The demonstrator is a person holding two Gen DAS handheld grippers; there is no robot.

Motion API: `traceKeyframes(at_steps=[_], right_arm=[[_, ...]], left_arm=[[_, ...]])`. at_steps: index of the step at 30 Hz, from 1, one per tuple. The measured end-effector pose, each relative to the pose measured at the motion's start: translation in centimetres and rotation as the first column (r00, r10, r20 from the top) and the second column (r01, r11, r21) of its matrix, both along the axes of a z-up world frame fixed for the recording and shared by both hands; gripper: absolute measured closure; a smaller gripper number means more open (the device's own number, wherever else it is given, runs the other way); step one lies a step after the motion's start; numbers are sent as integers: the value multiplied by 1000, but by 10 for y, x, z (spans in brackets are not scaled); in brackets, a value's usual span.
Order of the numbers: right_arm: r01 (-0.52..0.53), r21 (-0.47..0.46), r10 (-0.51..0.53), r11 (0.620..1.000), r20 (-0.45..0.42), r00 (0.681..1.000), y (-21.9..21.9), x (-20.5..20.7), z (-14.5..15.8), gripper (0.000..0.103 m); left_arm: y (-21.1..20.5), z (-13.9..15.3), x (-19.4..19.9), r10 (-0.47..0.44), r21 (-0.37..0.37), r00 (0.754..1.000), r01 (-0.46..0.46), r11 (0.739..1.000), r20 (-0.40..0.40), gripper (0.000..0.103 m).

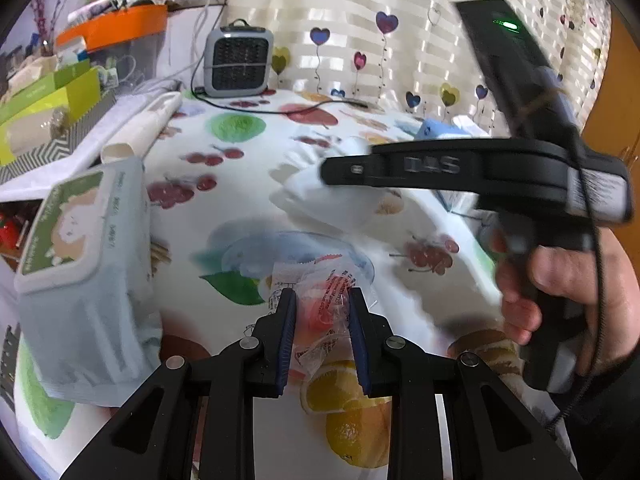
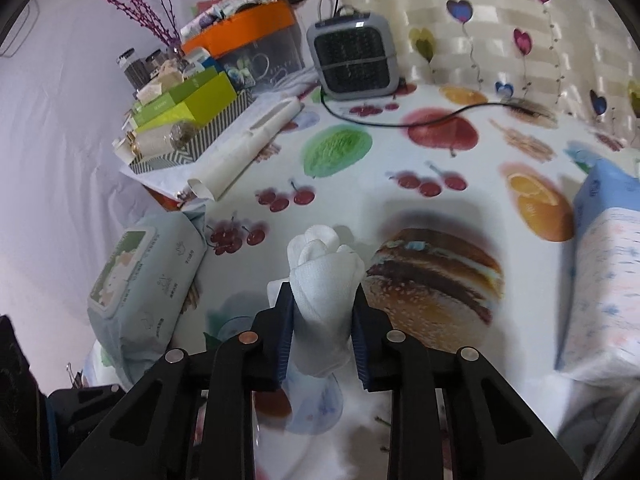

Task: Organize soft objects
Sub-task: 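Grasp the white cloth with the right gripper while the left grasps the clear bag, then lift the white cloth and clear bag and carry them over the box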

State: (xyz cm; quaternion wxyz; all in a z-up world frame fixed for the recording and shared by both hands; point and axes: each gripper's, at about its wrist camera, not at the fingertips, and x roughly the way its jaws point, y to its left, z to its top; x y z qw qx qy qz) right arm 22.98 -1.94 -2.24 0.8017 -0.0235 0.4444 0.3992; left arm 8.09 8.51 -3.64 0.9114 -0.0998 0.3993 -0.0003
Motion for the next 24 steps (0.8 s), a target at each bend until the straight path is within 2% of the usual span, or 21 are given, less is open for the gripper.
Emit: traceKeyframes(at_steps=[9,24], right_arm=[[39,61,-44,997,78,996,-41,-31,41,76],[93,117,-112,989,175,978,-101,-82,83,76]], left_arm=[[-1,31,-11,28,2,997,-28,1000,77,79],[-33,68,-27,-19,19,988,16,1000,151,79]])
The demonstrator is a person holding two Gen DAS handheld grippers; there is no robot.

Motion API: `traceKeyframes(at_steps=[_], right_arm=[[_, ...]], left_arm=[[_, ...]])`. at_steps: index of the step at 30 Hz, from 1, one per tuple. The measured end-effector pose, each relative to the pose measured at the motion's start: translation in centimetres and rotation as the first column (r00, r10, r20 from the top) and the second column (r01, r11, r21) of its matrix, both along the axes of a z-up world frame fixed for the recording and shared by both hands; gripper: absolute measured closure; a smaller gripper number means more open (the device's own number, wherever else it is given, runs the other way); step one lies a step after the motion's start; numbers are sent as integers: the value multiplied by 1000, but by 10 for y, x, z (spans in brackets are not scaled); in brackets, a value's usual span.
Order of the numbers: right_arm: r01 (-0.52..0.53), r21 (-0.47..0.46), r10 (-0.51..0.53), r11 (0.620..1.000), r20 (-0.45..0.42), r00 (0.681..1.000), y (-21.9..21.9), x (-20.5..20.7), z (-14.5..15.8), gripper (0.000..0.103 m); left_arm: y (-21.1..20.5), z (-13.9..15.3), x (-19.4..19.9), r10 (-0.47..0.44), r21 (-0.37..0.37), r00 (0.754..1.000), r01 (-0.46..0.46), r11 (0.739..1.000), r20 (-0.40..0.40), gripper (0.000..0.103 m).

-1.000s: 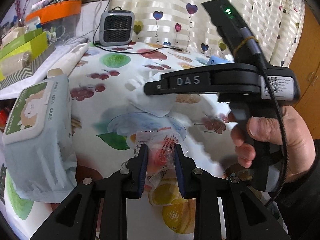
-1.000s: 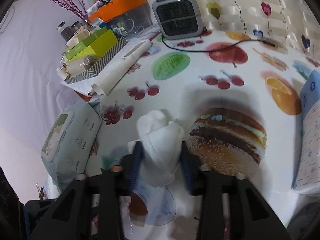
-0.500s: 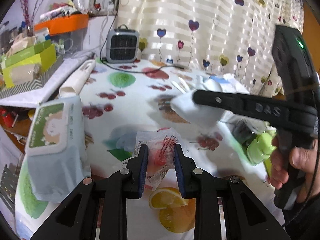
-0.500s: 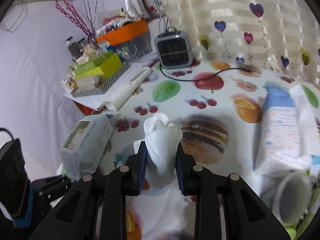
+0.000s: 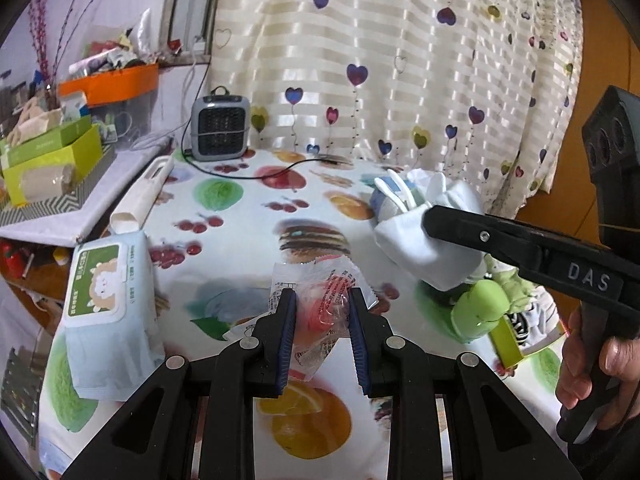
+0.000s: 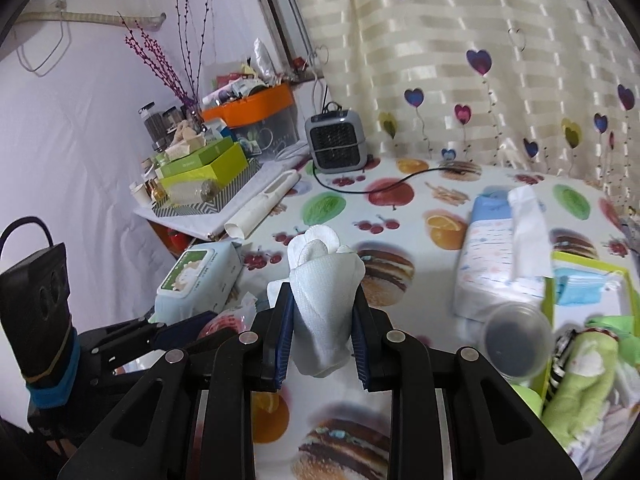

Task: Organize soft objects
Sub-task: 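Lift the white cloth and clear bag and carry them over the box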

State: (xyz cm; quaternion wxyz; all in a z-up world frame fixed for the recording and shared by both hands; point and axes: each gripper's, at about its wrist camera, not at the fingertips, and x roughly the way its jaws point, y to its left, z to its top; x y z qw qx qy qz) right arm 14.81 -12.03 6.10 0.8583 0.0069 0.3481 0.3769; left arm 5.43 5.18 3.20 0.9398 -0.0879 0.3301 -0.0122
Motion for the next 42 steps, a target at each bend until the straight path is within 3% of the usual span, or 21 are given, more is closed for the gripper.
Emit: traceKeyframes(at_steps=[15,42], right_arm=[[63,23,-63,998,39,997,-39,-12,13,76],[190,41,-191,981,26,981,-107,4,9,76]], left_arm=[[-32,17,11,-69,14,997,68,998,31,79],[-103,25,53,-223,31,974,221,975,43,79]])
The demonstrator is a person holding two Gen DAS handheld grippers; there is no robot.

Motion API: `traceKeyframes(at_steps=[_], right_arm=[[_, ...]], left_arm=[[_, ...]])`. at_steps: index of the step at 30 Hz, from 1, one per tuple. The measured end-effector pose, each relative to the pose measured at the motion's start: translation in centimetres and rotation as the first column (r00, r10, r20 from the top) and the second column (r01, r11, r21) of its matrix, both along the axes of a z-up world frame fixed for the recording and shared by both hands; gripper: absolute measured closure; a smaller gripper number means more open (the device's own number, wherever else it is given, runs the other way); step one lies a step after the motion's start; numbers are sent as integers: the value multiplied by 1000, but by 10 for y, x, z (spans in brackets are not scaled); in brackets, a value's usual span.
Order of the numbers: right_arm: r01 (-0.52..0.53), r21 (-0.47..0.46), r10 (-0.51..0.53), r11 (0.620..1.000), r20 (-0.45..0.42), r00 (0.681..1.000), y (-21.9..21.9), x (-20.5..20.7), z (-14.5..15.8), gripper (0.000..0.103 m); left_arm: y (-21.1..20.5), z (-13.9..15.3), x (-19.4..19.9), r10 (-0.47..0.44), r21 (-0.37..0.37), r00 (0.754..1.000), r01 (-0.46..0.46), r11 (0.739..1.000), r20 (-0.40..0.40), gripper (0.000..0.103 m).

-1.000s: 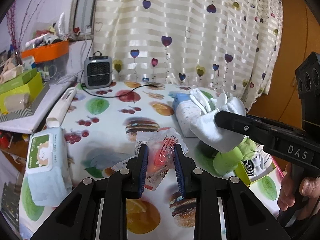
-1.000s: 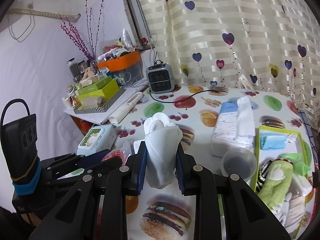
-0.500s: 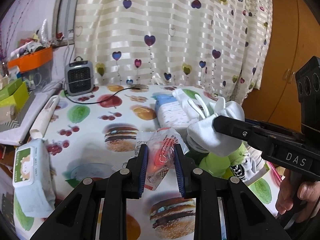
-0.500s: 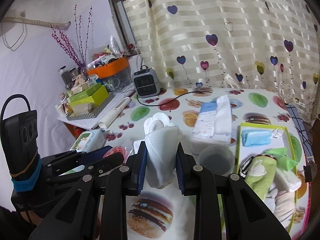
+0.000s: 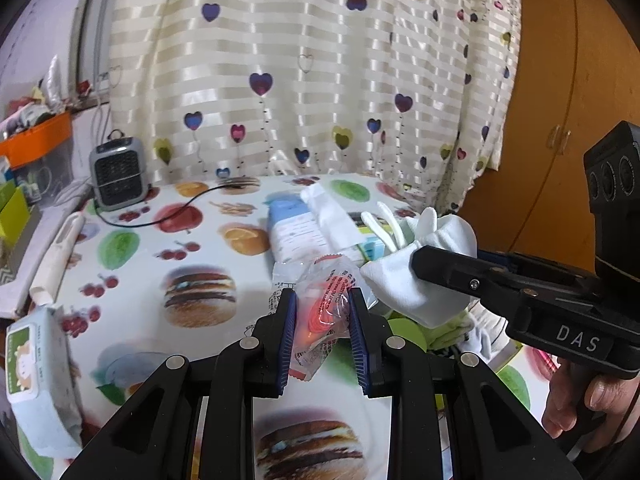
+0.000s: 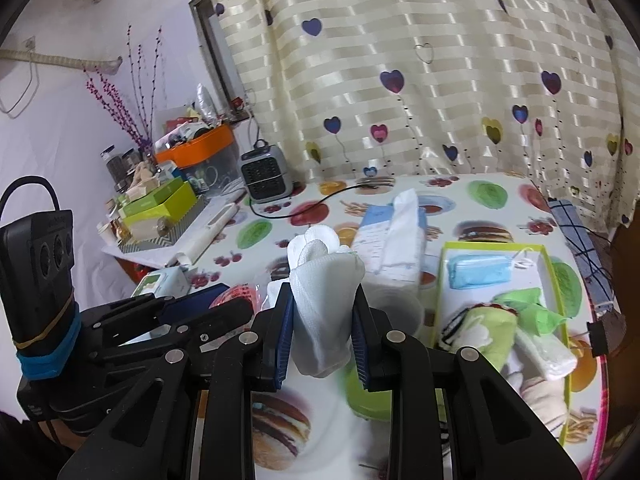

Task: Organize soft objects
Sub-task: 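Lift the white cloth and clear bag and carry them over the box, then lower the white cloth and bag into the box and open both grippers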

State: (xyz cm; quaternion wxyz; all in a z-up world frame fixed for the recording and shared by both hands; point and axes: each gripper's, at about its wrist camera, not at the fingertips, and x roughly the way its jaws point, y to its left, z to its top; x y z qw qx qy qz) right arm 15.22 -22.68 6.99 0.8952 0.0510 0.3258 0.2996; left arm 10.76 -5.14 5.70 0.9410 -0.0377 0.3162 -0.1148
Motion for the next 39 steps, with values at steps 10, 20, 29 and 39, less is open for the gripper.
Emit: traceKeyframes(at_steps=[10,20,29,39], right_arm=[[69,-4,-69,998,-1,998,-27,10,1,76],[156,5,-156,988,-26,987,-67,31,-8,76],[230,28,-228,973,-68,971,-105,58,-21,76],[262,30,-256,965,-127,958,-127,98,-39,76]], left_arm=[[-28,2,20,-68,2,998,68,998,3,79],[-60,2,47,-127,0,992,127,992,4,79],[-78,-3,77,-165,-4,986,165,986,-18,79],[-96,-9,103,-178,8,983,179,984,-35,79]])
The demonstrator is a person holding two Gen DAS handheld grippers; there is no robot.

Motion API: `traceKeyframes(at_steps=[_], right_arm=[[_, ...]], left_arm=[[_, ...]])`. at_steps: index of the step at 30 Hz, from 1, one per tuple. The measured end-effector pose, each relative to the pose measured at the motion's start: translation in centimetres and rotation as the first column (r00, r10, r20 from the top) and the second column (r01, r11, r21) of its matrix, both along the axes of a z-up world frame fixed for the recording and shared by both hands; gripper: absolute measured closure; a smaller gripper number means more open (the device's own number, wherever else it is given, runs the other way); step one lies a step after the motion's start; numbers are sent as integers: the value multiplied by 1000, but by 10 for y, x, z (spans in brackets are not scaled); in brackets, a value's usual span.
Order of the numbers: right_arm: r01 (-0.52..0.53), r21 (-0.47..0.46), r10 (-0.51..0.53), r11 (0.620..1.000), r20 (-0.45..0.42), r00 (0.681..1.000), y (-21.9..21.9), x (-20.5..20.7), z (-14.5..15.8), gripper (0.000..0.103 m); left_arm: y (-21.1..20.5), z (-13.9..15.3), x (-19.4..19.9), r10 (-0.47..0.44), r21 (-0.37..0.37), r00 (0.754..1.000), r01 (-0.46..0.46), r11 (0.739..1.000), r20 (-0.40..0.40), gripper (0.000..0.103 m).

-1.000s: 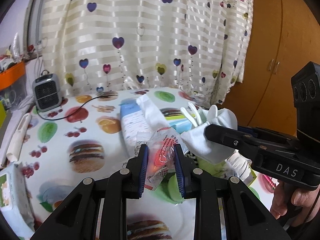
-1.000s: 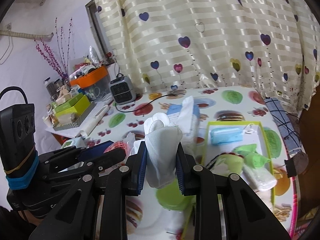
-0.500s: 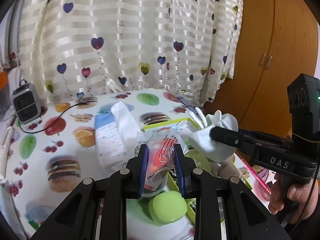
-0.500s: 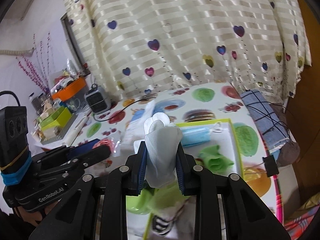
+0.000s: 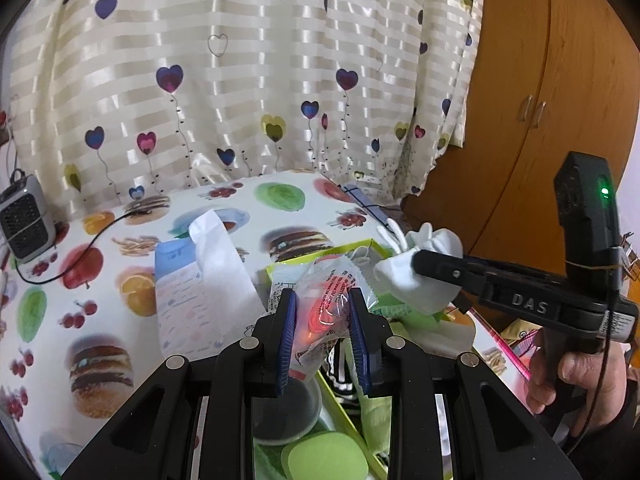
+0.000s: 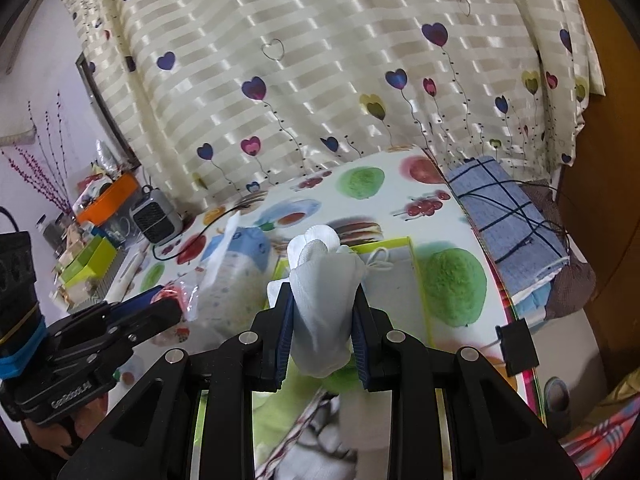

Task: Organize soft objects
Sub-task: 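Lower the white cloth and bag into the box and open both grippers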

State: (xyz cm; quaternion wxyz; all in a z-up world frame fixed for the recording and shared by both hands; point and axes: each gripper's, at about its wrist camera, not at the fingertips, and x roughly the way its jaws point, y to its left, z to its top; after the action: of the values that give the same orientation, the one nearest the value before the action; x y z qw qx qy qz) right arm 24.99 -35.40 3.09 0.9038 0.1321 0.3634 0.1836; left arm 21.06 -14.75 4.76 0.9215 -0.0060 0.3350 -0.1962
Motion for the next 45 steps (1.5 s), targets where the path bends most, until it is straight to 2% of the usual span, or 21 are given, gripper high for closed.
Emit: traceKeyframes(at_steps=[9,14,17,32,39,45], right_arm=[[-33,0,33,999,-59,998,8,35,-17,74],[-4,-37,0,999,-108,994,7,51,-33,71],[10,-34,-13,999,-95,995,2,48,-35,57],[29,-8,-30,1000,-33,999,-6,17,-21,57],[49,5,-49,999,-11,999,-13,4,-16,57],[51,0,-51,999,5,999,-11,-6,-13,57]], left_arm=[[-7,-4,14,-4,13,1000,4,1000,-14,79],[-11,-7,21,-9,21,1000,10,1000,-20,79],[-13,-10,24,-9,21,999,9,1000,-32,79],[-34,-24,49,-26,24,995,29,999,-95,78],[-41,-29,55,-40,20,992,43,999,-119,66],[-38,-23,46,-42,18,994,44,999,-103,66]])
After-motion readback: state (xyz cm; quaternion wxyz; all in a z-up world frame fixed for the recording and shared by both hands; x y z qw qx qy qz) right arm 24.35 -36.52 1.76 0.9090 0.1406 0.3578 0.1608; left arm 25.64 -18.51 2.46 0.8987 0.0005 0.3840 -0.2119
